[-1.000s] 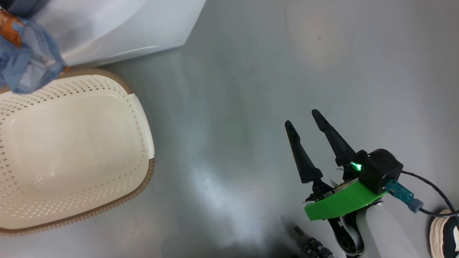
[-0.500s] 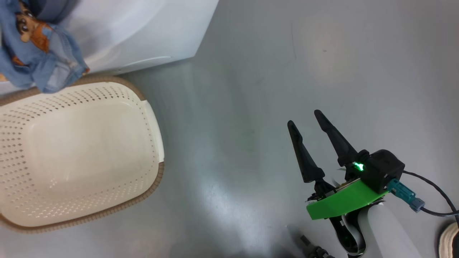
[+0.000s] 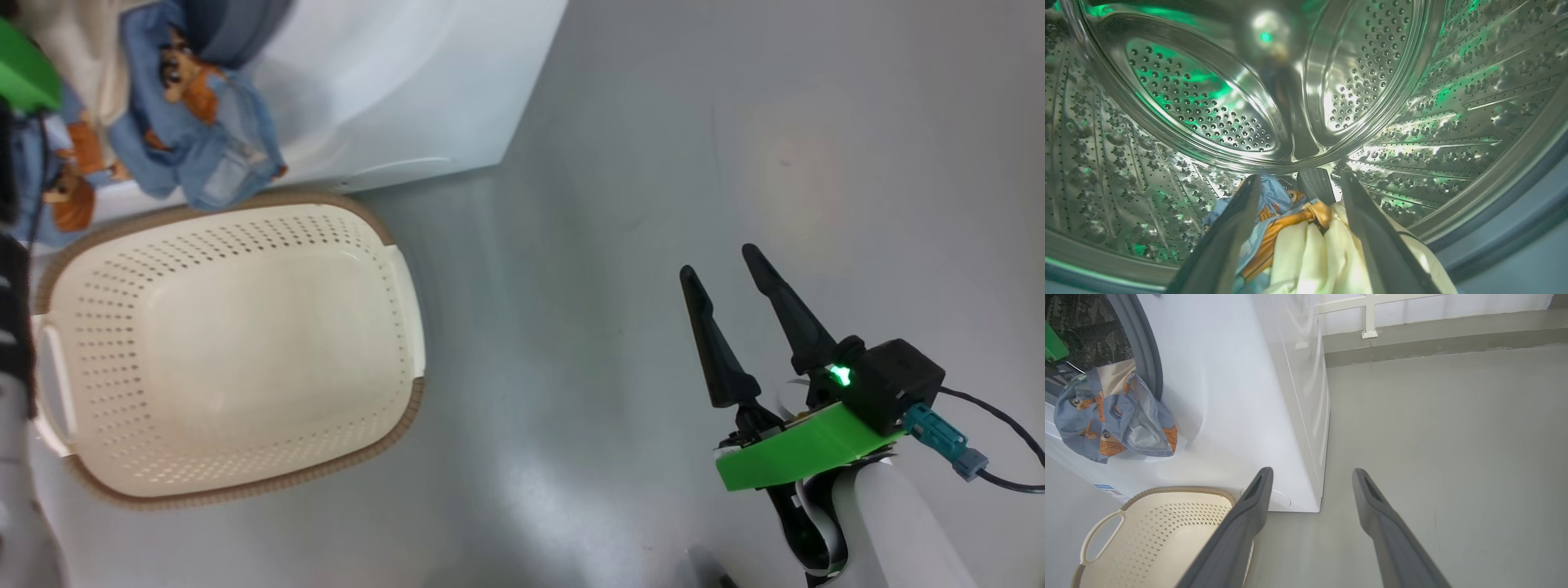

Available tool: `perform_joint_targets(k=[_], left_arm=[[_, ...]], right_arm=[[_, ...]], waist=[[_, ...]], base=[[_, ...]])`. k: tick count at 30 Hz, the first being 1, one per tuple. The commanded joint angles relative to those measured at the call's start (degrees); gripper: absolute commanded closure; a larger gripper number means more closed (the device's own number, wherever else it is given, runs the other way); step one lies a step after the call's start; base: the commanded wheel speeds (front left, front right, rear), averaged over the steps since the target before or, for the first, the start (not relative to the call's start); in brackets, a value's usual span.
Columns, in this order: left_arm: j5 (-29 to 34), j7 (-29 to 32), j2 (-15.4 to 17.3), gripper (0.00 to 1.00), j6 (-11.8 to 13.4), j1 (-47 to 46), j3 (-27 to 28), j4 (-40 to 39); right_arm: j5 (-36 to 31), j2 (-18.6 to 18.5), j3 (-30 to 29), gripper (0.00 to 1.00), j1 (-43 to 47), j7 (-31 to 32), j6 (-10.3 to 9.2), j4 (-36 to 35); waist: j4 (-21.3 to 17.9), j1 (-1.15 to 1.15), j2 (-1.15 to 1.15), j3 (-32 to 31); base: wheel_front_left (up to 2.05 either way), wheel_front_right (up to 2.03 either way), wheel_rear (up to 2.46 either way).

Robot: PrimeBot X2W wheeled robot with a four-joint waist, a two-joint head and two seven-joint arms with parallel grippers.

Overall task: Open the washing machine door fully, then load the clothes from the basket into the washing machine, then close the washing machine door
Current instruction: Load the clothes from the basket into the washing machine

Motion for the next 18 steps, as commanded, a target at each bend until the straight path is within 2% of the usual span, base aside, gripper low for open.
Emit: perform_joint_targets(k=[1,10,18], left_arm=[[-0.6,-0.3,2.1,0.0,0.1,2.8,1.0,-3.2],[-1.6,-0.3,0.2,0.0,0.4,15.6,3.2,-15.5],[-1.8,-0.3,0.0,0.0,1.4,30.3,6.1,-27.3]], right_arm=[[-0.4,0.1,0.8,0.0,1.3,-0.3,0.09,-1.1],[-1.1,0.1,-0.3,0.0,2.4,-0.3,0.09,-1.6],[-0.9,0.1,0.3,0.0,2.8,-0.3,0.09,-1.8]], waist=[[1.7,0.0,0.0,-1.7],[3.5,0.0,0.0,-4.0],[3.0,0.0,0.0,-5.2]], base=[[0.0,0.0,0.0],[0.0,0.0,0.0],[0.0,0.0,0.0]])
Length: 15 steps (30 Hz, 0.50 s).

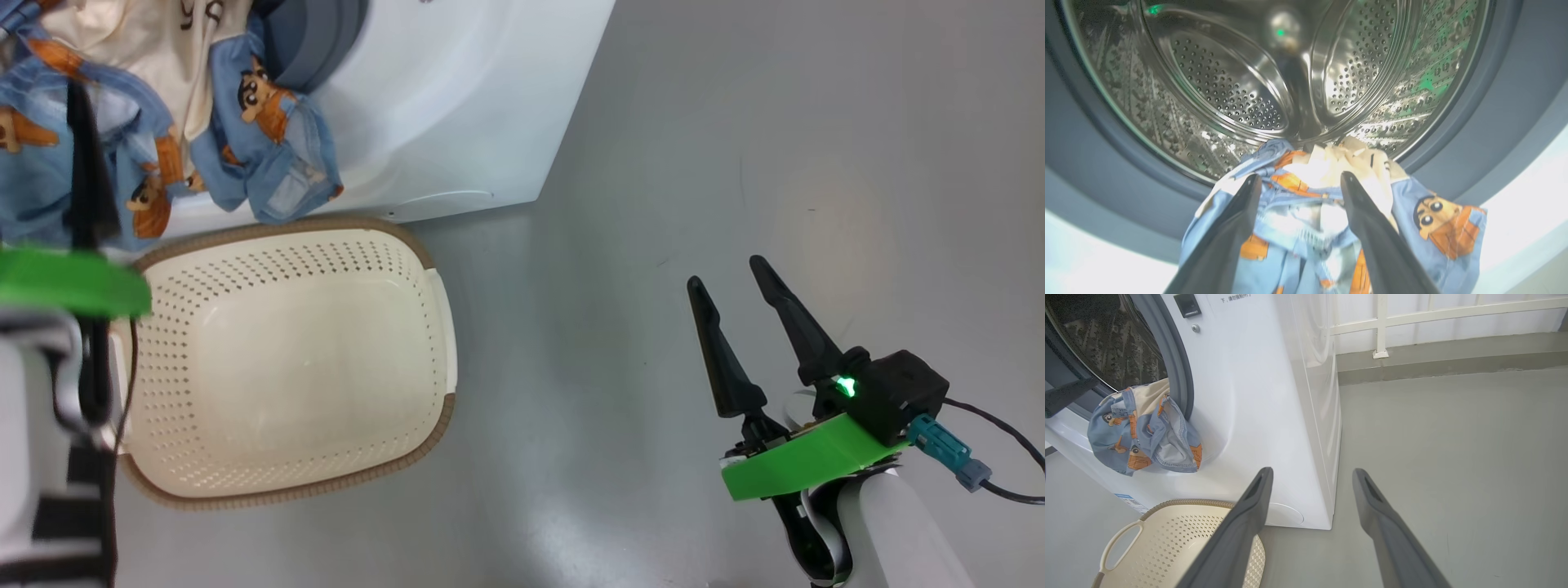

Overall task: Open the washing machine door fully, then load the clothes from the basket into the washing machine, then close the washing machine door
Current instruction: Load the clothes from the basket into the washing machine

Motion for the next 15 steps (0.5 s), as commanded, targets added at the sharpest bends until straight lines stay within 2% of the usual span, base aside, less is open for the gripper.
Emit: perform_joint_targets(k=[1,9,15], left_arm=[[-0.1,-0.3,2.5,0.0,0.6,4.2,2.5,-3.7],[-0.6,-0.3,0.0,0.0,2.6,17.9,4.8,-15.7],[-0.8,-0.3,-1.6,0.0,4.0,25.9,6.0,-21.2]], right_arm=[[-0.3,0.2,1.4,0.0,1.3,-0.3,0.09,-1.5],[-0.6,0.2,1.1,0.0,1.5,-0.3,0.09,-1.8],[-0.8,0.2,1.5,0.0,1.4,-0.3,0.09,-1.6]], waist=[[-0.4,0.0,0.0,-0.4],[-0.1,0.0,0.0,-0.7],[-0.1,0.0,0.0,-1.0]], base=[[0.0,0.0,0.0],[0.0,0.0,0.0],[0.0,0.0,0.0]])
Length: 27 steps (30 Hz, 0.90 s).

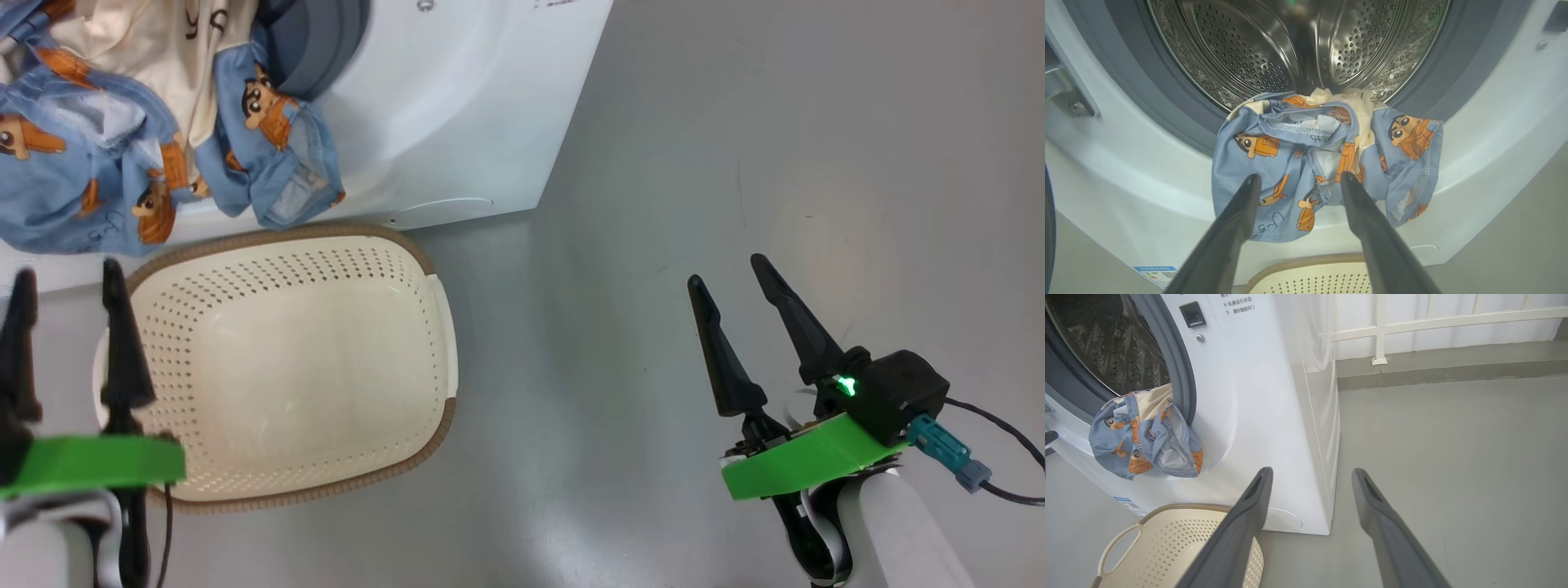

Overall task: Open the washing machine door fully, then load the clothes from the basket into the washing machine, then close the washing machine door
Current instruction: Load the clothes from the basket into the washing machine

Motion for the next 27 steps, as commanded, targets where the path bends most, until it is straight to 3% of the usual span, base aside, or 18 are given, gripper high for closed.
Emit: perform_joint_targets(k=[1,15,27], left_arm=[[-0.2,-0.3,1.2,0.0,0.5,1.4,2.3,-2.1],[0.2,-0.3,-1.0,0.0,1.9,10.8,3.2,-7.1],[-0.1,-0.3,-1.5,0.0,1.9,11.7,3.3,-7.1]], right_arm=[[-0.4,0.2,1.4,0.0,1.4,-0.3,0.09,-1.3],[-0.5,0.2,1.6,0.0,1.4,-0.3,0.09,-1.0],[-0.6,0.2,1.7,0.0,1.4,-0.3,0.09,-0.7]], waist=[[0.0,0.0,0.0,-0.1],[0.1,0.0,0.0,-0.3],[0.1,0.0,0.0,-0.7]], base=[[0.0,0.0,0.0],[0.0,0.0,0.0],[0.0,0.0,0.0]])
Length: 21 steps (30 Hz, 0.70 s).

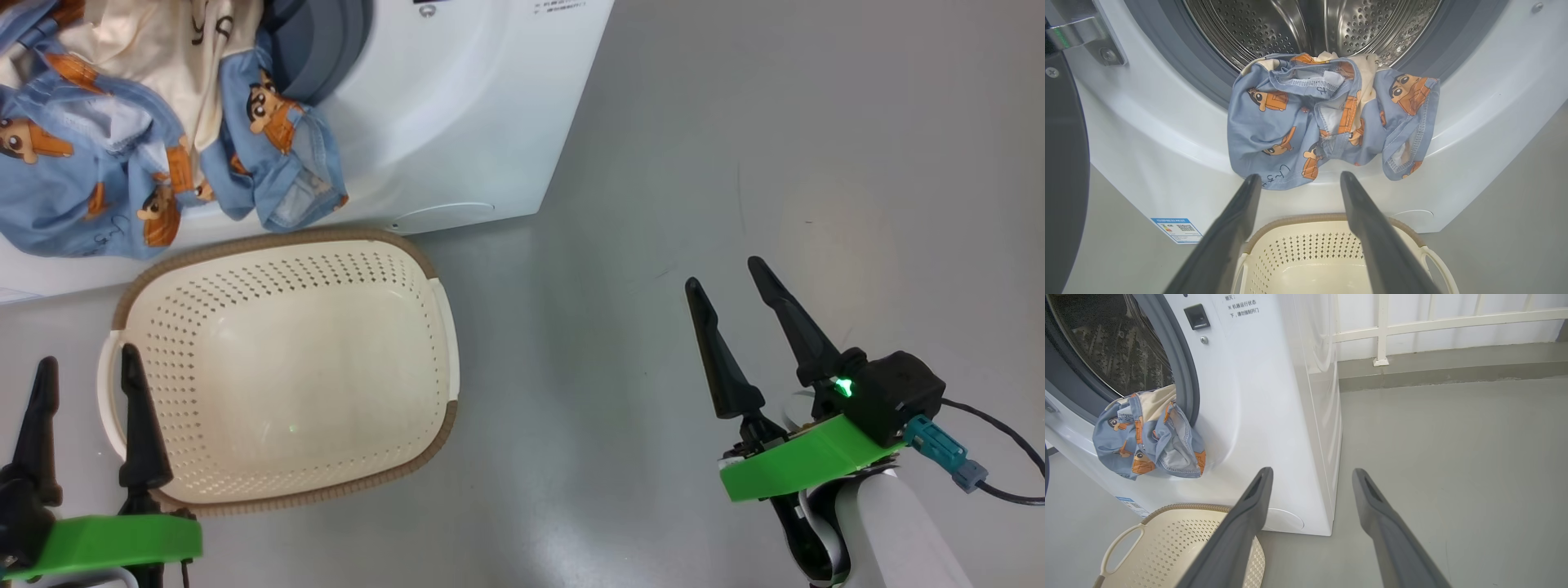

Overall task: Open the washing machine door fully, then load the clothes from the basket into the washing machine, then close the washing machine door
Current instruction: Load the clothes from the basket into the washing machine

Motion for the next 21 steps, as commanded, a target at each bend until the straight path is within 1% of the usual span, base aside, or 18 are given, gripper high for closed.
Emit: perform_joint_targets(k=[1,7,16,21], left_arm=[[-0.2,-0.3,1.0,0.0,0.3,0.1,2.0,-1.4],[-0.8,-0.3,1.2,0.0,-0.1,-1.9,1.9,-1.1],[-2.0,2.1,3.4,0.0,-1.3,-10.1,0.8,3.2],[-2.3,2.7,4.0,0.0,-2.1,-14.4,-0.2,5.5]], right_arm=[[-0.5,0.2,1.5,0.0,1.3,-0.3,0.09,-1.1],[-0.5,0.2,1.8,0.0,1.2,-0.3,0.09,-1.1],[-0.2,0.2,3.0,0.0,0.3,-0.3,0.09,-0.4],[0.0,0.2,3.1,0.0,0.1,-0.3,0.09,-0.2]], waist=[[0.0,0.0,0.0,0.0],[-0.1,0.0,0.0,-0.2],[-1.4,0.0,0.0,-0.1],[-2.0,0.0,0.0,0.3]], base=[[0.0,0.0,0.0],[0.0,0.0,0.0],[0.0,0.0,0.0],[0.0,0.0,0.0]])
